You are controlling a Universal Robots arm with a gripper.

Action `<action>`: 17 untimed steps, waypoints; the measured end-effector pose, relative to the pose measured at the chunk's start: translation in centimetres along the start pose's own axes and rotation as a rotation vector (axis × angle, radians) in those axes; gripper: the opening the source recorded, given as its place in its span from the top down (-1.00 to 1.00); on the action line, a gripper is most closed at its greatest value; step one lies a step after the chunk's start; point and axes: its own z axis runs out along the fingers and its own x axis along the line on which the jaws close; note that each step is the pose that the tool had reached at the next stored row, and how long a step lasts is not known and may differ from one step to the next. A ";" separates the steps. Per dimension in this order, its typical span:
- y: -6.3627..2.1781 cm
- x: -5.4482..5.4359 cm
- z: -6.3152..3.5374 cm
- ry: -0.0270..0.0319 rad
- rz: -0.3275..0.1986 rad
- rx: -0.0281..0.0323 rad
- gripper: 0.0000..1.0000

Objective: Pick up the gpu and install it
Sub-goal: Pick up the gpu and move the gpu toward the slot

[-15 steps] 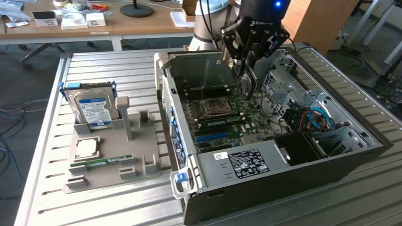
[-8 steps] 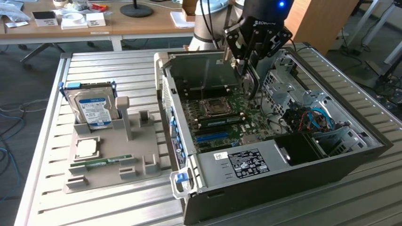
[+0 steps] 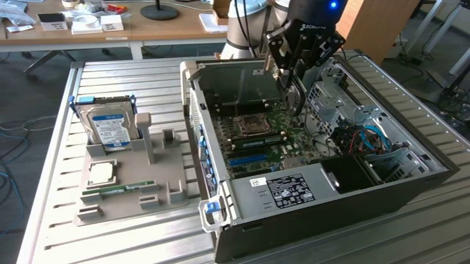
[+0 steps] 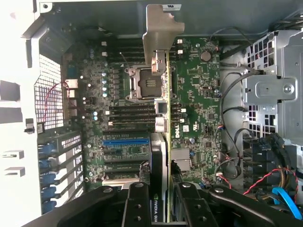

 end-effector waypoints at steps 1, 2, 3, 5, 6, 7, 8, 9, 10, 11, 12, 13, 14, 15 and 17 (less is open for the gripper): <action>0.00 0.0 0.00 0.0000 0.000 0.0000 0.47; 0.00 0.0 0.00 0.0000 0.000 -0.0001 0.47; 0.00 0.0 0.00 0.0000 0.000 -0.0001 0.47; 0.01 -0.1 0.01 0.0000 0.000 -0.0001 0.47; 0.01 -0.1 0.00 0.0000 0.000 0.0000 0.47; 0.02 -0.1 0.01 0.0000 0.000 0.0000 0.47; 0.02 -0.2 0.01 0.0000 0.000 -0.0001 0.47; 0.03 -0.3 0.01 0.0000 0.000 0.0000 0.47; 0.03 -0.3 0.01 0.0000 0.000 -0.0001 0.47; 0.04 -0.4 0.02 0.0000 0.000 -0.0001 0.47; 0.04 -0.4 0.02 0.0000 0.000 -0.0001 0.47; 0.05 -0.5 0.01 0.0000 0.000 0.0000 0.47; 0.05 -0.6 0.02 0.0000 0.000 -0.0001 0.47; 0.06 -0.6 0.02 0.0000 0.000 -0.0001 0.47; 0.07 -0.8 0.02 0.0000 0.000 0.0000 0.47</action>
